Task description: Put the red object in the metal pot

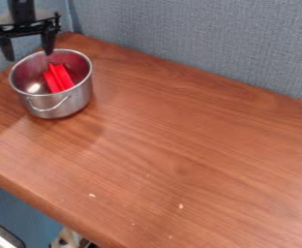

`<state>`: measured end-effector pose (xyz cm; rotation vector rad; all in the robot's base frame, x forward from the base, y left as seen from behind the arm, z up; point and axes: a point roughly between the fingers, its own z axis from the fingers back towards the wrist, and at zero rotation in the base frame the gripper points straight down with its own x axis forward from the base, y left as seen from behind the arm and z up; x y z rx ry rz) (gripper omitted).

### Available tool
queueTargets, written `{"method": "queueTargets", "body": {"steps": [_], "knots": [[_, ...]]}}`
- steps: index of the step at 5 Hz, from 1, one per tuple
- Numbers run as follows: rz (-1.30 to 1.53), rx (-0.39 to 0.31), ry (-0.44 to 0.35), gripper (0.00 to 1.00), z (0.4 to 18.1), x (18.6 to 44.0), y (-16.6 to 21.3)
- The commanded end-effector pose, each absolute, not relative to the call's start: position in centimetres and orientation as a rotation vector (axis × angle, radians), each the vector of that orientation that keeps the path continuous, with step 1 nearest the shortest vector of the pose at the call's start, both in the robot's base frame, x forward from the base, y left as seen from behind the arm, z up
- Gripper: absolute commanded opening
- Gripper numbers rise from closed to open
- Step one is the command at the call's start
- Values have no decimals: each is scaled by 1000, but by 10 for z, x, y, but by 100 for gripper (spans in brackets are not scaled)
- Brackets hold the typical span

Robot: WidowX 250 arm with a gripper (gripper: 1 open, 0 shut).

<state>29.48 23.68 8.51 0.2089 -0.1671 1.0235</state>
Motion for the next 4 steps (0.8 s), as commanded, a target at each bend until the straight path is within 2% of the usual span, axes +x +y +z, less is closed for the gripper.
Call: {"method": "queueTargets", "body": {"steps": [1,2,3,4], "knots": [[1061,245,-196,100,88,298,252],[1079,264,-204,100,78,304,261],[1031,260,-204,0,73,297,251],[972,245,-221,0,72,290,240]]}}
